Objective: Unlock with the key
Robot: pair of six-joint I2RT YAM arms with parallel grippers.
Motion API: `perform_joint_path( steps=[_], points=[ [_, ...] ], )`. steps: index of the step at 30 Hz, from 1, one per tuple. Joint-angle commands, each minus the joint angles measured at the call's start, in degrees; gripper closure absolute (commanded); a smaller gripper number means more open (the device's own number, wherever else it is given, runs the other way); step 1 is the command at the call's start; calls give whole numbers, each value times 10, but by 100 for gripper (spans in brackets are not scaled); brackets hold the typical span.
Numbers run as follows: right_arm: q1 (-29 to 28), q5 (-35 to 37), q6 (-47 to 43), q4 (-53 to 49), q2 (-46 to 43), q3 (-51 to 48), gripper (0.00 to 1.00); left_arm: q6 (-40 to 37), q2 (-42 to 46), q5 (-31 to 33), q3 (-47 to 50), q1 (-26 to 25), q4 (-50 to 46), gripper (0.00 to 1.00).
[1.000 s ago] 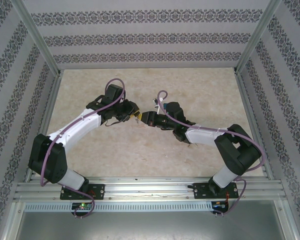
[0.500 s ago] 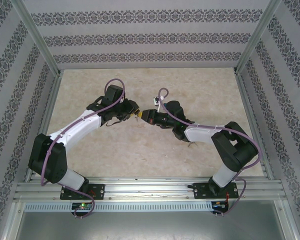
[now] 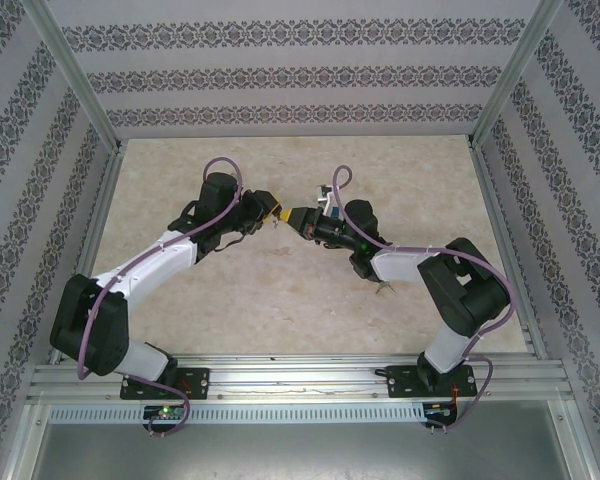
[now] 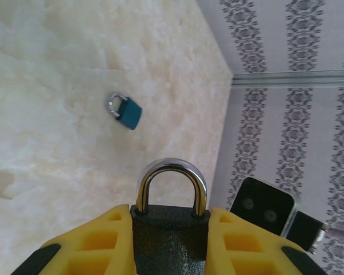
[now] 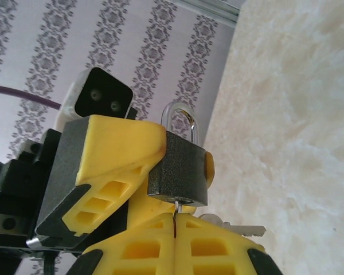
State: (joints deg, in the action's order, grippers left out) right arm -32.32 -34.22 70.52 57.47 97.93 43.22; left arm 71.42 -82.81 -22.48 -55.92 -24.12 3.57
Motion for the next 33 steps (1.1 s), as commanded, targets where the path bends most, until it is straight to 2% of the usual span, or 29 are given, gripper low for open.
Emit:
perform_joint_path(
  steps=[1, 14, 17, 22, 26, 33],
  points=[
    [-5, -31, 40, 109, 6, 4, 100, 21, 16, -67, 8, -8, 88, 92],
    [-3, -38, 118, 206, 47, 19, 100, 52, 23, -77, 27, -4, 166, 92],
    [-1, -38, 92, 168, 35, 16, 100, 38, 26, -73, 16, -5, 131, 92],
    [7, -33, 45, 104, 12, -6, 85, -3, 37, -50, -14, -3, 16, 91],
    [11, -33, 7, 50, -4, -23, 78, -20, 38, -27, -31, -3, -60, 90],
    [9, -7, -93, -90, -51, -47, 76, -37, 34, 3, -47, -2, -142, 88]
  ],
)
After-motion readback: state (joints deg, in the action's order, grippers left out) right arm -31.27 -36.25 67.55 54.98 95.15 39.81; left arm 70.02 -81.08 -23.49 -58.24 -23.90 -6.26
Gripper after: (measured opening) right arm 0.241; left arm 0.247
